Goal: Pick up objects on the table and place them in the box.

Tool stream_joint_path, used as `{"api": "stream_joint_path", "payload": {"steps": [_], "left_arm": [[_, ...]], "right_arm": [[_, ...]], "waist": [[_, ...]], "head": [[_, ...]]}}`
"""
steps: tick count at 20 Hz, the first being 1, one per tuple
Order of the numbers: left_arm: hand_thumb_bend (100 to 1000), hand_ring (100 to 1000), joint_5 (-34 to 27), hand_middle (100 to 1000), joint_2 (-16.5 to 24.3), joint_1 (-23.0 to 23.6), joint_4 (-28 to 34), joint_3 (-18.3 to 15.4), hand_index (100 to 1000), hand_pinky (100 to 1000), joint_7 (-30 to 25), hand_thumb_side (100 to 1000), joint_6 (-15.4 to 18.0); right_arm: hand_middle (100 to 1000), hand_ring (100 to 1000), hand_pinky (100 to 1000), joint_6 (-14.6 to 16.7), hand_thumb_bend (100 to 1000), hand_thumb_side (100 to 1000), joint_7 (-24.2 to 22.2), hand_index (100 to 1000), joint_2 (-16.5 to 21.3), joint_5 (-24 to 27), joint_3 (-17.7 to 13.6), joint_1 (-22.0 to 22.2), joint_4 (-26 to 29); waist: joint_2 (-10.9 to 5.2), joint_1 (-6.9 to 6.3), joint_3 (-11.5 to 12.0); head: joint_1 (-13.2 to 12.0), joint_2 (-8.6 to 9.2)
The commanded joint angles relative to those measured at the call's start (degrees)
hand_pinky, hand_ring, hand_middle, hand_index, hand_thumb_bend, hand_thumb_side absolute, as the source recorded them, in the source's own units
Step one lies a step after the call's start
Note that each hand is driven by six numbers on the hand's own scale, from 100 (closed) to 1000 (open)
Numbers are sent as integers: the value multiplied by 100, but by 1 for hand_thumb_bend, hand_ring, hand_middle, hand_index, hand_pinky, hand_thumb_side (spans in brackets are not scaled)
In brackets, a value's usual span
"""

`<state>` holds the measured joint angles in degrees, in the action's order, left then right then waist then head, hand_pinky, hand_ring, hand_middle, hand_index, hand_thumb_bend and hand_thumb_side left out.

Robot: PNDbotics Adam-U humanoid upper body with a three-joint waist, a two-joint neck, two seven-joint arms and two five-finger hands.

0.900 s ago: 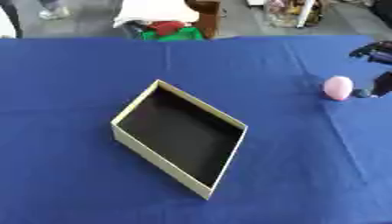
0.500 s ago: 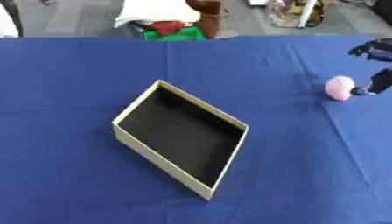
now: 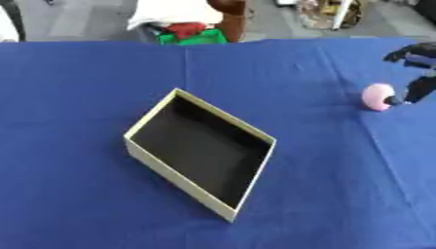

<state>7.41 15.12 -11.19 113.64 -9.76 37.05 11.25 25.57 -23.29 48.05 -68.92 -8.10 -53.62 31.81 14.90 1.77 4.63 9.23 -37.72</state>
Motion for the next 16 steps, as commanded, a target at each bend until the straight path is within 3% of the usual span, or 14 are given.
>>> {"api": "stream_joint_path", "payload": {"steps": [1, 16], "left_arm": [[556, 607, 9, 687, 112, -56, 95, 7, 680, 740, -24, 935, 5], [551, 605, -4, 688, 65, -68, 95, 8, 677, 740, -33, 940, -6]], "right_arm": [[893, 856, 890, -76, 467, 321, 41, 985, 131, -116, -36, -151, -106], [888, 862, 885, -640, 443, 322, 505, 975, -18, -652, -120, -416, -599]], "waist": [[-76, -11, 3], [68, -97, 34]], "head": [[31, 51], [86, 68]]}}
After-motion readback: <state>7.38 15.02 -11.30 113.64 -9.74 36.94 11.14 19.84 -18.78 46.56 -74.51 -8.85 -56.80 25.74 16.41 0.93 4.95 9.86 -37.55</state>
